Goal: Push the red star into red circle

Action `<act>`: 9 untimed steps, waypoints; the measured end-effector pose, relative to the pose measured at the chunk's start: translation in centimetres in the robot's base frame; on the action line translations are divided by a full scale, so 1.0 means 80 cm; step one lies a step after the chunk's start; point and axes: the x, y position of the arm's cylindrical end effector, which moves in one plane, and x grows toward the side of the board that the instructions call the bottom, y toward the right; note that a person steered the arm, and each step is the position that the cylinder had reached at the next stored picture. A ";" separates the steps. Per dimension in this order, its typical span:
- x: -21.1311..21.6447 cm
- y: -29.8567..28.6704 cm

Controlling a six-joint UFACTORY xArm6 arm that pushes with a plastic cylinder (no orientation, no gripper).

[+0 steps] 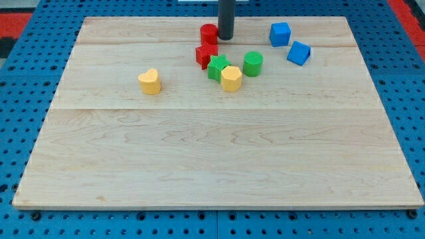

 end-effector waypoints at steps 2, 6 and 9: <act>0.081 -0.043; 0.110 -0.185; 0.063 -0.071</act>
